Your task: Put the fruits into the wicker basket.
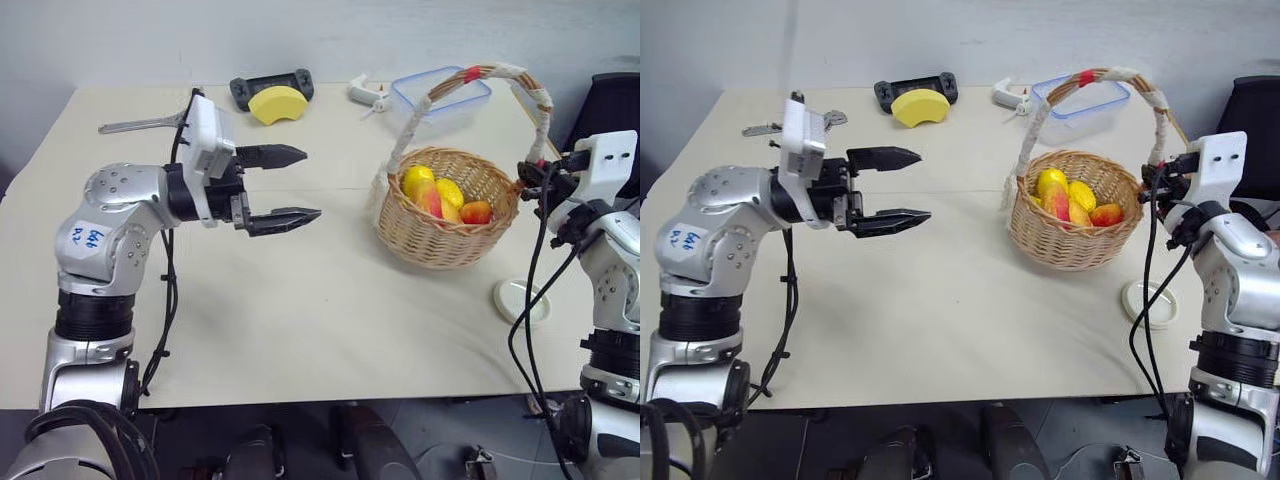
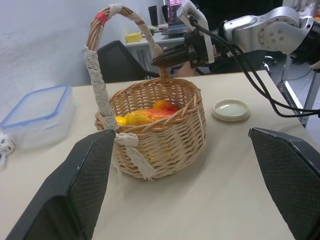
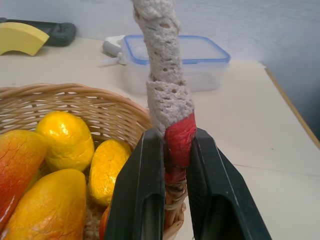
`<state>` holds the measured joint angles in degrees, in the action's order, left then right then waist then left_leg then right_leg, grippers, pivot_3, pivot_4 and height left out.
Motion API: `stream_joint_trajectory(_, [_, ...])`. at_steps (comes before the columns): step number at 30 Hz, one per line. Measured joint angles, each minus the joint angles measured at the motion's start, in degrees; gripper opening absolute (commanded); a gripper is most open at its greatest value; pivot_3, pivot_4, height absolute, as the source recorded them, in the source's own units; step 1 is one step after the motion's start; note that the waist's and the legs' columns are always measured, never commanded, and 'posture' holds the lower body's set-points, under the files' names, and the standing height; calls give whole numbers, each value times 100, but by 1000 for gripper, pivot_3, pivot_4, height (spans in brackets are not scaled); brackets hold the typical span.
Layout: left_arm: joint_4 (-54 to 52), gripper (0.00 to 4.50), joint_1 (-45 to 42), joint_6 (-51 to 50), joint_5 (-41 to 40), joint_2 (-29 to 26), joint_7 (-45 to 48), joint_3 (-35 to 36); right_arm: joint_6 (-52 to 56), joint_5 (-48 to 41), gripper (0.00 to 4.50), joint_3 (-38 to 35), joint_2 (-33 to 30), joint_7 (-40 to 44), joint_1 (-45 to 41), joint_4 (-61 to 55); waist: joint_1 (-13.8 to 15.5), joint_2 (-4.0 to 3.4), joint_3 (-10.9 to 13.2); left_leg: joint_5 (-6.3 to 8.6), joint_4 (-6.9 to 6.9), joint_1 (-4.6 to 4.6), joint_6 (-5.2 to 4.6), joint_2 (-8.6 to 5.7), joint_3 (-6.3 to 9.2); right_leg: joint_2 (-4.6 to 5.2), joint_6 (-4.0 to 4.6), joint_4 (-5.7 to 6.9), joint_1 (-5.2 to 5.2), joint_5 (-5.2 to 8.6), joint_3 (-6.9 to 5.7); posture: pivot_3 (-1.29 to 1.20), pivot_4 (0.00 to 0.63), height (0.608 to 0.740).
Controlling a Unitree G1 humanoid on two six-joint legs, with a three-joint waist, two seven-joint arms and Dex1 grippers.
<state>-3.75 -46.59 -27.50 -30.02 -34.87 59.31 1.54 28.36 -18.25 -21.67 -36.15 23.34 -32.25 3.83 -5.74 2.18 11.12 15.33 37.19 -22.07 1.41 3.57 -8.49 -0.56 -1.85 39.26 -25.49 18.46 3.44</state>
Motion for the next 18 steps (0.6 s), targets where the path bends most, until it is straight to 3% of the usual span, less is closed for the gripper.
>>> stream_joint_trajectory(6, [328,4500,-21,229,209,86,54,-71,-306,-448,2978,-375,-91,463,621,96,19,-1,0,-5,-4,-2,-3,-3,7,0,-3,4,2,-2,0,0,150,740])
stream_joint_trajectory(10, [440,4500,-33,12,80,-87,361,-60,414,-1271,4349,-1049,-1109,1500,1572,-632,97,-10,4,-2,-11,-3,-1,-4,11,0,-7,-2,2,2,-2,0,150,740])
stream_joint_trajectory(14, [482,4500,-40,-57,22,-285,616,27,1686,-2194,4430,-2505,-2466,3088,2801,-794,121,-9,5,0,-9,0,-6,-5,25,-3,-8,-26,21,1,-10,0,150,740])
stream_joint_trajectory(18, [692,4500,-48,-23,23,-458,764,89,2380,-2465,4430,-3691,-3171,4351,3536,-565,53,0,10,16,-26,63,-34,3,23,-9,-25,-101,113,-6,-13,0,150,740])
